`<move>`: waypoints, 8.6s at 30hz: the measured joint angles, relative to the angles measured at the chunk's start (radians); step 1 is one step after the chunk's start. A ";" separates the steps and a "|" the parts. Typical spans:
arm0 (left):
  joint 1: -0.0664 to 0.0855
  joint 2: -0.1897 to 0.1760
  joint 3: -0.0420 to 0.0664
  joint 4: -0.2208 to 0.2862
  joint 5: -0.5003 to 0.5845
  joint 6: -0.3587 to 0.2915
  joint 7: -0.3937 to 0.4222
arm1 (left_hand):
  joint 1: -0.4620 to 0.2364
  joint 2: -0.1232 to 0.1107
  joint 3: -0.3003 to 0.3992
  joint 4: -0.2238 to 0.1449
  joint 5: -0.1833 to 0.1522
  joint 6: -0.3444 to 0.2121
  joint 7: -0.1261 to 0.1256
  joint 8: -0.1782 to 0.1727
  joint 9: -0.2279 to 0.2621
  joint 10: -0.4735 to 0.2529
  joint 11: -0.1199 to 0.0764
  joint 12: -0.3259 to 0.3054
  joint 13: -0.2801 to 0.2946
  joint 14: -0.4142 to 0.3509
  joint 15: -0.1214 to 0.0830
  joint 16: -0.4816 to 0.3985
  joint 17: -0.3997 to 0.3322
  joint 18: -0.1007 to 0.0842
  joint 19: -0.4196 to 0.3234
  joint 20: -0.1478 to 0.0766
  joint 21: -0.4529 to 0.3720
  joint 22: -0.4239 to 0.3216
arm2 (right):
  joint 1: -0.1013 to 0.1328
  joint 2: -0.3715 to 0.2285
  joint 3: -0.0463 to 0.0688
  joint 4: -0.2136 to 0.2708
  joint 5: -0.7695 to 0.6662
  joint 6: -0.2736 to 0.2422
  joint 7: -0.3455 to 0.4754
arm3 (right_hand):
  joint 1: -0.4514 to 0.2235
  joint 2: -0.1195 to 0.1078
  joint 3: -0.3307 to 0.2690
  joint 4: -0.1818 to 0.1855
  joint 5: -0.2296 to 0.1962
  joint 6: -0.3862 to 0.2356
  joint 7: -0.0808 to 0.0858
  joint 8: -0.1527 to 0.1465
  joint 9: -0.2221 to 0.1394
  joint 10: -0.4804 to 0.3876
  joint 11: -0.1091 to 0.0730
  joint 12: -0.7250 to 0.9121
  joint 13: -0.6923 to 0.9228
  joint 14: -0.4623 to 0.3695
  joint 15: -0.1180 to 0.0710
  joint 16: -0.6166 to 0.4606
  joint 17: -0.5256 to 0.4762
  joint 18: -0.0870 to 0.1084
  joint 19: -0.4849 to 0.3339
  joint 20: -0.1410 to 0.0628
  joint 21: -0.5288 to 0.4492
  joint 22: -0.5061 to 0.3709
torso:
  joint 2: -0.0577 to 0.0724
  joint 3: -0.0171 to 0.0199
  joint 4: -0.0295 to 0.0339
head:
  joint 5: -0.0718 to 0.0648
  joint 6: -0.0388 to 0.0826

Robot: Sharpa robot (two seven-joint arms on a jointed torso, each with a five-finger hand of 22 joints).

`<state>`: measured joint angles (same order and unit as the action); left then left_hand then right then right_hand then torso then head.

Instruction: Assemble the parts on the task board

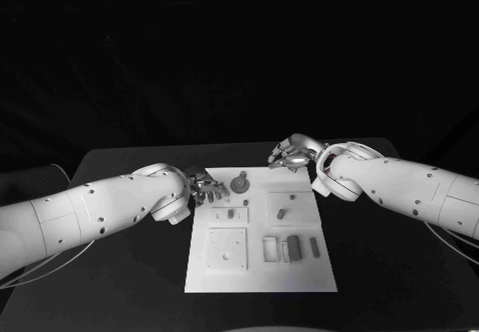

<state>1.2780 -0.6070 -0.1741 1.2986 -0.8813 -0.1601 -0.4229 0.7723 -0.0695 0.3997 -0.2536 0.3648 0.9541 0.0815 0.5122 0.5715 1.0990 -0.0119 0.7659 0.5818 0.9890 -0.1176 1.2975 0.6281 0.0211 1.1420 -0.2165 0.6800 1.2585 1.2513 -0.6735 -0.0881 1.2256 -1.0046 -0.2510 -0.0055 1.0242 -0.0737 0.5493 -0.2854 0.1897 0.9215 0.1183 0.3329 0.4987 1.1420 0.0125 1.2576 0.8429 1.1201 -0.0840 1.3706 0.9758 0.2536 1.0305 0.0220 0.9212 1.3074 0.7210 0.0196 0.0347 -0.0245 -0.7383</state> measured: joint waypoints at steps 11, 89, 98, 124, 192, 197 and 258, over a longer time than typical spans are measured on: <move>0.042 0.052 0.001 -0.140 0.019 0.018 0.033 | 0.018 0.054 0.028 0.023 -0.013 -0.049 0.036 -0.080 -0.040 0.045 0.031 -0.212 -0.137 0.055 0.031 -0.046 -0.014 0.001 0.047 0.032 -0.046 -0.036 | 0.000 0.003 0.000 -0.007 0.002 0.000 0.000 | 0.000 0.000 0.000 0.000 0.000 -0.008 0.002 -0.004 0.000 0.000 0.000 0.000 0.001 0.000 0.002 0.000 0.000 0.000 0.000 0.000 0.000 0.000 | 0.002 0.0005 -0.0013 | 0.003 0.022; -0.002 0.319 -0.015 -0.526 -0.259 0.185 0.059 | -0.027 0.011 0.013 0.073 -0.109 -0.027 0.036 -0.126 -0.036 0.048 0.024 -0.201 -0.094 0.078 0.026 -0.032 0.061 0.000 0.077 0.031 -0.041 0.017 | 0.000 0.035 0.000 -0.011 0.004 0.000 0.000 | -0.004 0.004 0.003 0.003 0.000 -0.010 0.003 -0.008 0.001 0.000 0.000 0.000 0.001 0.000 0.002 0.000 0.000 -0.007 -0.001 0.001 0.000 0.000 | 0.005 0.0001 -0.0031 | -0.020 0.009; -0.002 0.319 -0.015 -0.523 -0.259 0.187 0.059 | 0.011 0.048 0.022 0.039 -0.101 -0.012 0.033 -0.126 -0.032 0.059 0.021 -0.201 -0.093 0.087 0.021 -0.031 0.074 0.000 0.084 0.024 -0.033 0.029 | 0.000 0.035 0.000 -0.011 0.005 0.001 0.000 | -0.004 0.004 0.003 0.003 0.000 -0.010 0.003 -0.008 0.001 0.000 0.000 0.000 0.001 0.000 0.002 0.000 0.000 -0.008 -0.001 0.001 0.000 0.000 | 0.004 -0.0003 -0.0028 | -0.020 0.008; -0.002 0.320 -0.015 -0.518 -0.259 0.199 0.057 | 0.037 0.066 0.023 0.019 -0.097 0.014 0.020 -0.122 -0.023 0.088 0.006 -0.201 -0.085 0.106 0.012 -0.023 0.092 -0.001 0.100 0.015 -0.022 0.044 | 0.000 0.036 0.000 -0.011 0.005 0.001 0.000 | -0.004 0.004 0.003 0.003 0.000 -0.013 0.003 -0.008 0.002 0.000 0.000 0.000 0.001 0.000 0.005 0.000 0.000 0.000 -0.001 0.001 0.000 0.000 | 0.005 -0.0016 -0.0025 | -0.021 0.007; 0.030 0.072 -0.010 -0.163 -0.053 0.102 0.005 | 0.173 0.059 0.146 0.012 0.020 0.130 -0.039 -0.110 -0.015 0.178 -0.010 -0.181 -0.048 0.162 -0.014 0.027 0.196 -0.003 0.170 -0.012 0.075 0.049 | 0.000 0.038 0.000 -0.067 0.007 0.002 0.003 | -0.004 0.004 0.003 0.003 0.000 -0.013 0.003 -0.008 0.004 0.000 0.000 0.000 0.001 0.000 0.002 0.000 -0.001 -0.007 -0.002 0.002 0.000 0.000 | 0.000 -0.0018 0.0037 | -0.015 0.009; 0.035 0.043 -0.013 -0.092 -0.050 0.082 -0.013 | 0.173 0.059 0.144 0.011 0.025 0.131 -0.039 -0.110 -0.015 0.179 -0.010 -0.177 -0.045 0.162 -0.014 0.033 0.199 -0.003 0.170 -0.012 0.079 0.049 | 0.000 0.037 0.000 -0.066 0.007 0.002 0.003 | -0.004 0.004 0.003 0.003 0.000 -0.013 0.004 -0.008 0.004 0.000 0.000 0.000 0.001 -0.001 0.003 0.000 -0.001 -0.007 -0.002 0.002 0.000 0.000 | -0.001 -0.0012 0.0049 | -0.012 0.008; 0.003 0.007 -0.064 0.049 -0.140 0.023 -0.119 | 0.162 0.048 0.141 0.010 0.092 0.139 -0.040 -0.109 -0.015 0.186 -0.011 -0.142 -0.024 0.171 -0.013 0.049 0.218 -0.003 0.174 -0.016 0.106 0.049 | 0.000 0.028 0.000 -0.051 0.009 0.007 0.003 | -0.004 0.004 0.003 0.003 0.000 -0.012 0.004 -0.012 0.006 0.000 0.000 0.000 0.001 0.000 0.001 0.000 -0.001 -0.001 -0.002 0.002 0.000 0.000 | 0.000 0.0000 0.0038 | 0.005 -0.023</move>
<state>1.2807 -0.6001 -0.2382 1.3479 -1.0213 -0.1375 -0.5423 0.9342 -0.0211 0.5411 -0.2435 0.4570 1.0932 0.0413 0.4028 0.5565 1.2851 -0.0228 0.6235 0.5576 1.1599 -0.1302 1.3469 0.8465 0.0178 1.3158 -0.2321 0.7858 1.3074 1.2513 -0.6452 -0.0883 1.1746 -0.9953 -0.2440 -0.0023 1.0201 -0.0696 0.5520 -0.2827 0.1897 0.9100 0.1227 0.3213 0.5051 1.1420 0.0125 1.2576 0.8435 1.1205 -0.0825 1.3706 0.9751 0.2525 1.0289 0.0236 0.9212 1.3074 0.7210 0.0196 0.0385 -0.0194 -0.7610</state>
